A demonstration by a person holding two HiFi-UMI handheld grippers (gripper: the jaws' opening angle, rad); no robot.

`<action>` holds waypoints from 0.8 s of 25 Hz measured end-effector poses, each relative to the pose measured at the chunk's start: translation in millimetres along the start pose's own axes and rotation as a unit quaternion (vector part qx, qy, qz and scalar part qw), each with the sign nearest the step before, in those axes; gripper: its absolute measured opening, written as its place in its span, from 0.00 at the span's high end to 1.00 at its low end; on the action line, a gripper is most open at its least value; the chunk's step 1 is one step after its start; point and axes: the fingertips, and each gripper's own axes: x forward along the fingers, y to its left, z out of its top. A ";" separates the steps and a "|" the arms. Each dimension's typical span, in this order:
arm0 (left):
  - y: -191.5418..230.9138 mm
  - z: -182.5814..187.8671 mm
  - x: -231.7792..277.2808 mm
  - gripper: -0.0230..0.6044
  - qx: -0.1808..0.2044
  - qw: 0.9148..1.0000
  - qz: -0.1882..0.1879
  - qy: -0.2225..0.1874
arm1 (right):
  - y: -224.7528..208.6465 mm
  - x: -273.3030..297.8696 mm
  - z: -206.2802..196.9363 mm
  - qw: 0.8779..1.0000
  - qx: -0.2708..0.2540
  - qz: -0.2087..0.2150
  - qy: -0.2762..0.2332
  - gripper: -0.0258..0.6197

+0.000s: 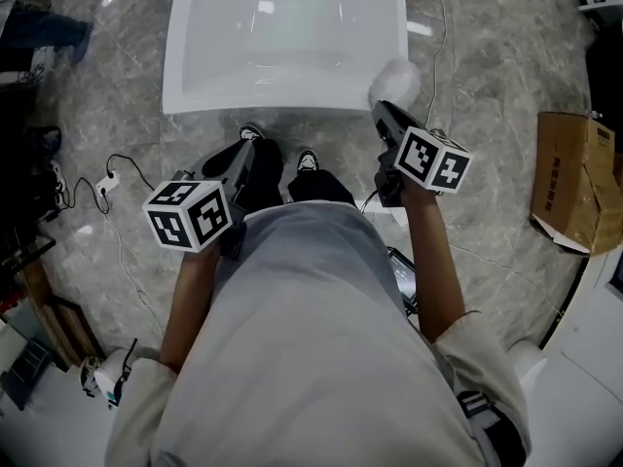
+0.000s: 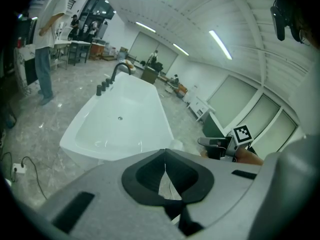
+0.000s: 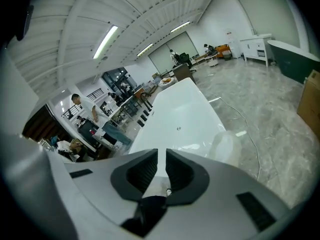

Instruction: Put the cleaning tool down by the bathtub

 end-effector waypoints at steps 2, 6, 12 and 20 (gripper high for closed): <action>0.7 0.9 -1.2 0.95 -0.002 1.000 0.002 -0.007 | 8.7 -3.1 -2.0 1.000 -0.007 0.011 0.003 0.89; 3.0 6.0 -1.2 0.95 -0.008 1.000 0.005 -0.022 | 21.2 -8.5 -3.9 0.999 -0.022 0.023 0.007 0.89; 9.9 21.4 -2.3 0.95 -0.010 0.999 0.012 -0.047 | 48.3 -16.7 -0.3 0.997 -0.066 0.044 0.011 0.89; 20.4 29.5 -4.8 0.95 -0.004 0.998 0.022 -0.058 | 77.0 -26.2 7.2 0.992 -0.113 0.059 0.006 0.91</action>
